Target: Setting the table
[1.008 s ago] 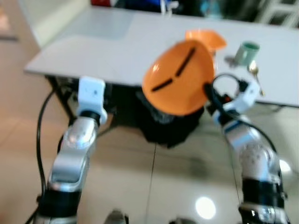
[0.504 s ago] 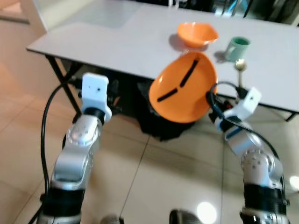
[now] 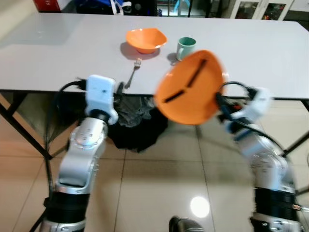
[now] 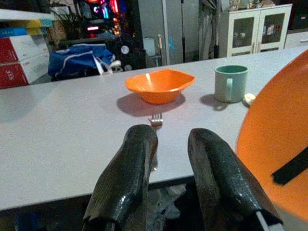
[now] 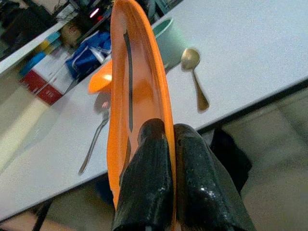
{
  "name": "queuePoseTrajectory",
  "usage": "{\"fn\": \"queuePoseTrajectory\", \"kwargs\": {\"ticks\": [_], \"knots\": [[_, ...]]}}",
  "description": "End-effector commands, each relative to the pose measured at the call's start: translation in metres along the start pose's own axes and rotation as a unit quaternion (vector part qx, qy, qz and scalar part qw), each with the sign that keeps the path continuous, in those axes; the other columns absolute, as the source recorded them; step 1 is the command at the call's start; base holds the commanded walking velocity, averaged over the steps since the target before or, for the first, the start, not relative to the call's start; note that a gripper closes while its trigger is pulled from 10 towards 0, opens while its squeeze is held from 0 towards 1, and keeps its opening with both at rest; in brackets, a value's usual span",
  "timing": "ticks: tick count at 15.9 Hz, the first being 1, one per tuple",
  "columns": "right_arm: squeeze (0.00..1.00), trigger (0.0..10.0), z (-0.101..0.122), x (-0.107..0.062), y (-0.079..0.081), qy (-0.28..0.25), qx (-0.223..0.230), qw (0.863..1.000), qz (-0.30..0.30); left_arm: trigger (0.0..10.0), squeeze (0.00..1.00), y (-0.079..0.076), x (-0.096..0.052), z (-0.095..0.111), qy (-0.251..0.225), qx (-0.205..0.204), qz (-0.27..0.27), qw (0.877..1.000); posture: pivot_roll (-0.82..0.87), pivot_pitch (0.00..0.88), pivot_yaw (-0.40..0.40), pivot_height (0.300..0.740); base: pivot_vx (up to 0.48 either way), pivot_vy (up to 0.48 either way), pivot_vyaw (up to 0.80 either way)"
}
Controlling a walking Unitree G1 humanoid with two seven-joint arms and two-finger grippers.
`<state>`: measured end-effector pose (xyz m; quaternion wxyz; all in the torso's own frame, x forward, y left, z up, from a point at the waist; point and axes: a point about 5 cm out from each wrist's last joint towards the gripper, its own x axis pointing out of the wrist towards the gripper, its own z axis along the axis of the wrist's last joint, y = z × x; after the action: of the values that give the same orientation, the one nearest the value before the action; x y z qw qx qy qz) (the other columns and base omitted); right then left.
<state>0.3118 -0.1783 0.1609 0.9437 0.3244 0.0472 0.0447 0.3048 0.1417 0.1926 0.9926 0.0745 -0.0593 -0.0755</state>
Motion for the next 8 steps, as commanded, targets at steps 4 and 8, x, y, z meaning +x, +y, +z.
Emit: {"fn": "queuePoseTrajectory", "kwargs": {"ticks": [4, 8], "knots": [[0.00, 10.0, -0.0008, 0.0035, 0.0201, -0.003, 0.005, 0.999, 0.043, 10.0, 0.00, 0.0097, -0.0022, -0.0022, 0.004, 0.007, 0.016, 1.000, -0.02, 0.108, -0.011, 0.740, 0.428, 0.000, -0.41], [0.00, 10.0, -0.0008, 0.0035, 0.0201, -0.003, 0.005, 0.999, 0.043, 10.0, 0.00, 0.0097, -0.0022, -0.0022, 0.004, 0.007, 0.016, 1.000, -0.02, 0.108, -0.011, 0.740, 0.428, 0.000, -0.41]]}}
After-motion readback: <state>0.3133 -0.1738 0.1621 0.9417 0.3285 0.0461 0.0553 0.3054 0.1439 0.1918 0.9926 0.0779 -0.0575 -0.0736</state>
